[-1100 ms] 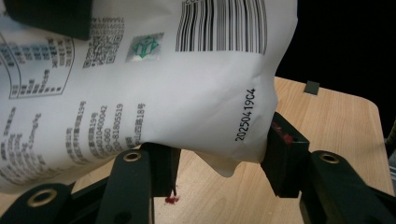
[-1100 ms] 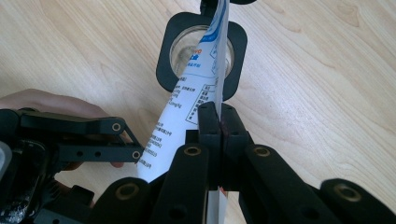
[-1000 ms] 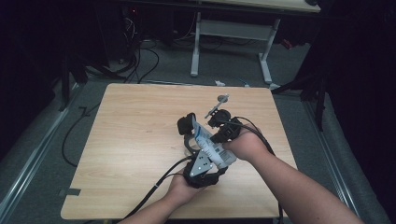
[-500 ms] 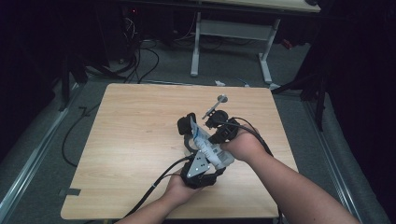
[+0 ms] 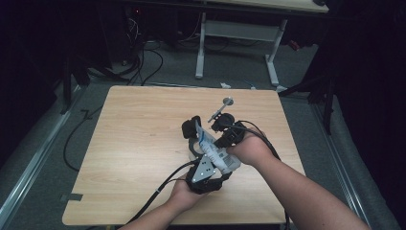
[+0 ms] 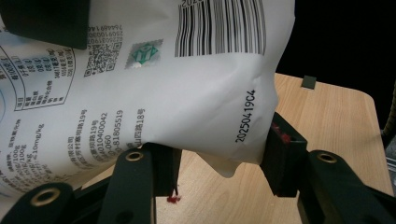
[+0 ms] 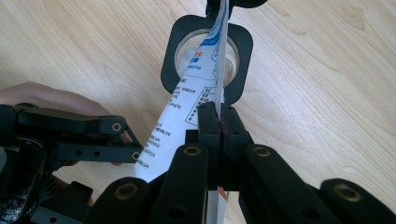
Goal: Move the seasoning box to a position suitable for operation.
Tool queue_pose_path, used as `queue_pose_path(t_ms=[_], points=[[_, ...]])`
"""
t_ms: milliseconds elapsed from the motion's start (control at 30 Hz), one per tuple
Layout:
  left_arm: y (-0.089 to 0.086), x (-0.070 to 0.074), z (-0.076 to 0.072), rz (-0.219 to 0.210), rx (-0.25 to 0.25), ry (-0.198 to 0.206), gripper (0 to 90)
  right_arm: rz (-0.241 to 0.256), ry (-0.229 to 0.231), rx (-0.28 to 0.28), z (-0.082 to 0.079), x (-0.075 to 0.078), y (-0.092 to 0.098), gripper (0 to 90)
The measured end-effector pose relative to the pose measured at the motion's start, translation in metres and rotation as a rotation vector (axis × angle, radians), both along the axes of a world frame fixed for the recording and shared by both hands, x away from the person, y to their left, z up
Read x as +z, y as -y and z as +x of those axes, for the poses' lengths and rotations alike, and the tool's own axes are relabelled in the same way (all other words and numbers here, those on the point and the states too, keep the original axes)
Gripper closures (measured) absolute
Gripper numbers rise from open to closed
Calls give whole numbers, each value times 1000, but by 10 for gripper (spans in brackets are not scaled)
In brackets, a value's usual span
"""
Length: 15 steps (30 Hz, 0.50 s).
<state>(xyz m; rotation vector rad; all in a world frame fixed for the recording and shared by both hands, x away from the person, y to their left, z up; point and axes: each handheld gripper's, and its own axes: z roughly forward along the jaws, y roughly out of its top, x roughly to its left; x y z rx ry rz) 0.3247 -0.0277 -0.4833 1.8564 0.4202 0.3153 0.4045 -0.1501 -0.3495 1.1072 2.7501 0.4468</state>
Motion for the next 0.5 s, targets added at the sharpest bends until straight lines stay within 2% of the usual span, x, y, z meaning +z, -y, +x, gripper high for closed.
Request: queue_pose_path(t_ms=[500], points=[[0, 1, -1, -5, 0, 7, 549, 0, -3, 7, 0, 1, 0, 897]])
